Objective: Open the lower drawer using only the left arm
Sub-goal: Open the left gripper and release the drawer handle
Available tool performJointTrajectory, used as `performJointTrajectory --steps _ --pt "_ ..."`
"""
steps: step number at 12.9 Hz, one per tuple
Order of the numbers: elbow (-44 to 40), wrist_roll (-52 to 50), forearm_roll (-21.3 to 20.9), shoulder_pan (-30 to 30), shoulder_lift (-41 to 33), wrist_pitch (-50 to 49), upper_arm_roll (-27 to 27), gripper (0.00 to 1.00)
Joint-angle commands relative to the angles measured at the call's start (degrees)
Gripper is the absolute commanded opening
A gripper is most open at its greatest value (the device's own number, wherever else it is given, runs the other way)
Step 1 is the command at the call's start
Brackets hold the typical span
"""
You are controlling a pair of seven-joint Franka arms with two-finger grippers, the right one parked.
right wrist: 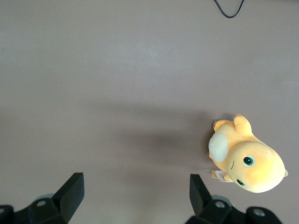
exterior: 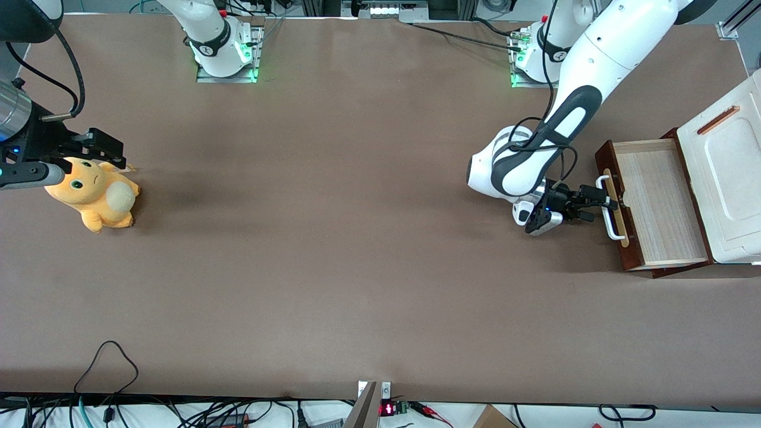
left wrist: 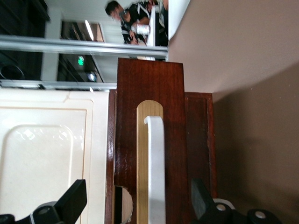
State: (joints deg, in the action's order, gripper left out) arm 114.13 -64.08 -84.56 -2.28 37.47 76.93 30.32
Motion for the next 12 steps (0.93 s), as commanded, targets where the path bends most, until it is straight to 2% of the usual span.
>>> performJointTrajectory --steps 1,3,4,7,9,12 --pt "-5.66 6.31 10.09 -0.35 -4.41 4.44 0.45 0.99" --pt "-7.86 11.50 14.84 -0.35 -7.31 5.86 0.45 1.00" --pt "-9.35 13.43 18.61 -0.44 -8.72 6.82 0.45 1.00" --pt "-14.63 18.96 37.22 -1.40 -14.86 12.79 -0.60 1.00" --pt "-17.35 24.50 44.62 -2.37 -17.85 12.98 -2.09 1.00" --pt "-18.42 34.51 60.33 -2.73 -24.88 15.00 -8.58 1.00"
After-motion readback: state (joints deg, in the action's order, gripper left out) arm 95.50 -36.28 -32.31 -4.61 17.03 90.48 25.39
